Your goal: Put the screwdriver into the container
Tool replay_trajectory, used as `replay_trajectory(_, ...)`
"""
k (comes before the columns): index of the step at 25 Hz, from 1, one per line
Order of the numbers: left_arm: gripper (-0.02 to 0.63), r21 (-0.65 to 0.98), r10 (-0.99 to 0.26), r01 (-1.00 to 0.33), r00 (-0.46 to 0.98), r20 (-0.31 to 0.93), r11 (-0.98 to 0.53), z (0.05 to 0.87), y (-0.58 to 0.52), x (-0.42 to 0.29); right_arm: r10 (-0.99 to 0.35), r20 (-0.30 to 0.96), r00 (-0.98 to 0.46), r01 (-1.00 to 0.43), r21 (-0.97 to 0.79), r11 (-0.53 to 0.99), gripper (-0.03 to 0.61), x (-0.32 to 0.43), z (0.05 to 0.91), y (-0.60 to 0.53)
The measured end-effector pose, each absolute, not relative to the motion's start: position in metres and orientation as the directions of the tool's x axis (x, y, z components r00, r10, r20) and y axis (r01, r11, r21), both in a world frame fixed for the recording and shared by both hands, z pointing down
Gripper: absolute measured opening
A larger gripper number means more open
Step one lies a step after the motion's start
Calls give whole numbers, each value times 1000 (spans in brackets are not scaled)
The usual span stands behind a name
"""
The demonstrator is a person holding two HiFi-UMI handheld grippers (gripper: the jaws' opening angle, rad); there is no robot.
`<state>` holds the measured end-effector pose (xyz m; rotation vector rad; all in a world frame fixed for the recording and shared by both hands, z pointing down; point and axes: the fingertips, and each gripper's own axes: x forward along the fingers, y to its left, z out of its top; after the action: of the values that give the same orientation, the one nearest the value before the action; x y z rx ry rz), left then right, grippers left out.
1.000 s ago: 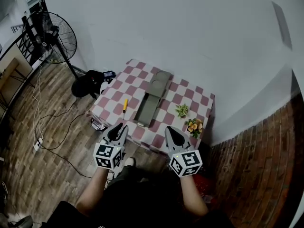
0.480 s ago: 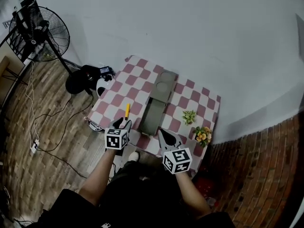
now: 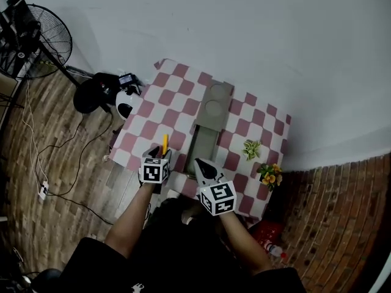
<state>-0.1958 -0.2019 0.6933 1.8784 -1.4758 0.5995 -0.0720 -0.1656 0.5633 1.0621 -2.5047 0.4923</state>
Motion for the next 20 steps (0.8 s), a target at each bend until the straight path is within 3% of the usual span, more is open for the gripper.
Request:
replay_trajectory(7, 164, 207, -590, -967, 256, 766, -150, 720, -213, -195, -609, 490, -623, -758, -184, 626, 2, -79, 572, -185)
replay_trajectory(13, 80, 187, -544, -978, 209, 813, -96, 740, -212, -199, -636, 483, -602, -782, -195, 593, 2, -72, 568, -191)
replay_trajectory(20, 75, 297, -627, -936, 349, 696, -191, 670, -221, -150, -718, 450, -531, -844, -210, 493, 2, -21, 554, -203)
